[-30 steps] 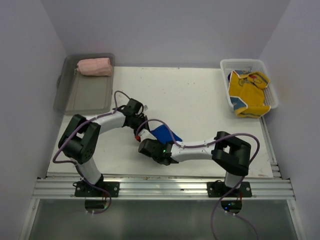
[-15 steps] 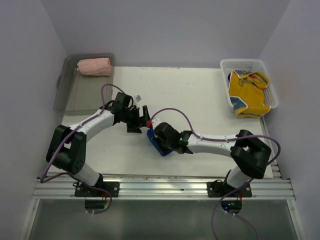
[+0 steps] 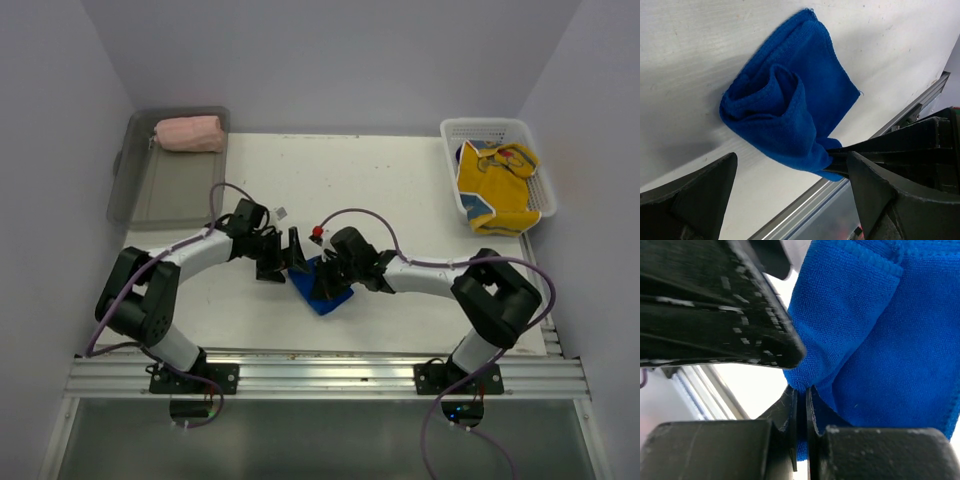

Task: Roll the towels
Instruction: Roll the towel

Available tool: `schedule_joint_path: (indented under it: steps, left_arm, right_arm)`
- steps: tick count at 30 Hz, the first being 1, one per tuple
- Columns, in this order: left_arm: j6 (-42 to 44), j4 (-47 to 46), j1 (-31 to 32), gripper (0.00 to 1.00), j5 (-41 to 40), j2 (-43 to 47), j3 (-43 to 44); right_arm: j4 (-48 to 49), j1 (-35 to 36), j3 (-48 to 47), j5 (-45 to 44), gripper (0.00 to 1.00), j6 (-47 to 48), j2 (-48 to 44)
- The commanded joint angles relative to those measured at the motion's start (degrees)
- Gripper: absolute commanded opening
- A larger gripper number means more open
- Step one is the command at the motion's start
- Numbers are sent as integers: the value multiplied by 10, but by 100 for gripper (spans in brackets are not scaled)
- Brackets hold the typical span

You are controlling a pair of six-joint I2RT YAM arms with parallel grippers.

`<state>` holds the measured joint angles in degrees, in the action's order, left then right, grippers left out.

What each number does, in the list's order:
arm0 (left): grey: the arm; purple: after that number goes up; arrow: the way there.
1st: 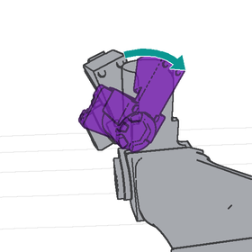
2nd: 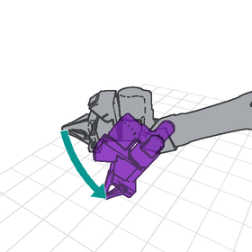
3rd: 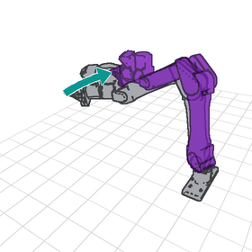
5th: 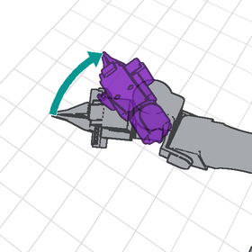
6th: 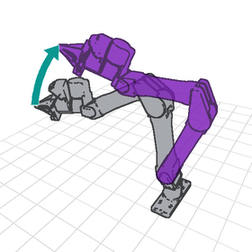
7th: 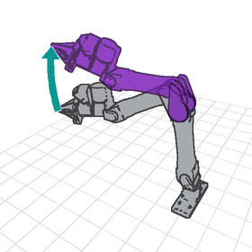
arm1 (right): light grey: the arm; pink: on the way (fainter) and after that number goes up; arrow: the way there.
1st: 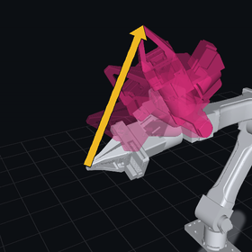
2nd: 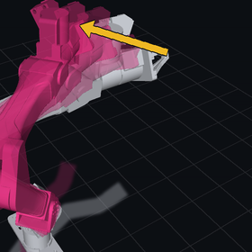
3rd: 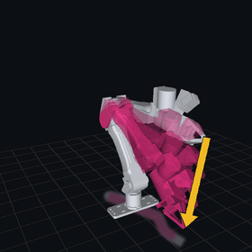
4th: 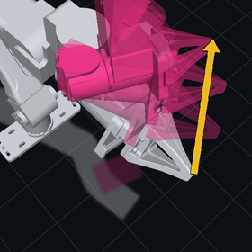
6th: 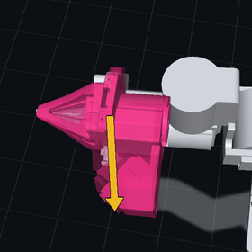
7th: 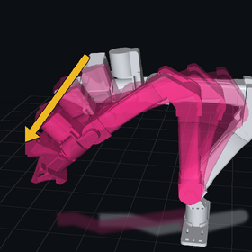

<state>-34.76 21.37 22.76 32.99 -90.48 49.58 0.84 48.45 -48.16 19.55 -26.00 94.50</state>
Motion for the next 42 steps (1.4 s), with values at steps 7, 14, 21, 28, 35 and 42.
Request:
schedule_joint_path:
  steps: [7,14,21,28,35,42]
  left_arm:
    - [-21,-64,25,75,-3,-51,-4]
    - [-30,-27,27,26,-38,-74,15]
    - [-42,2,28,16,-43,-65,24]
    - [-51,9,29,16,-46,-60,28]
    - [-50,21,28,16,-50,-60,38]
    - [-51,23,28,17,-50,-65,40]
  right_arm:
    - [61,-27,20,87,0,-40,13]
    - [-7,-26,-2,20,23,-11,-15]
    - [-180,55,-71,-215,56,68,-84]
    - [-245,206,-157,-481,56,126,-34]
    - [-233,255,-196,-554,56,172,55]
    - [-204,258,-178,-571,49,154,111]
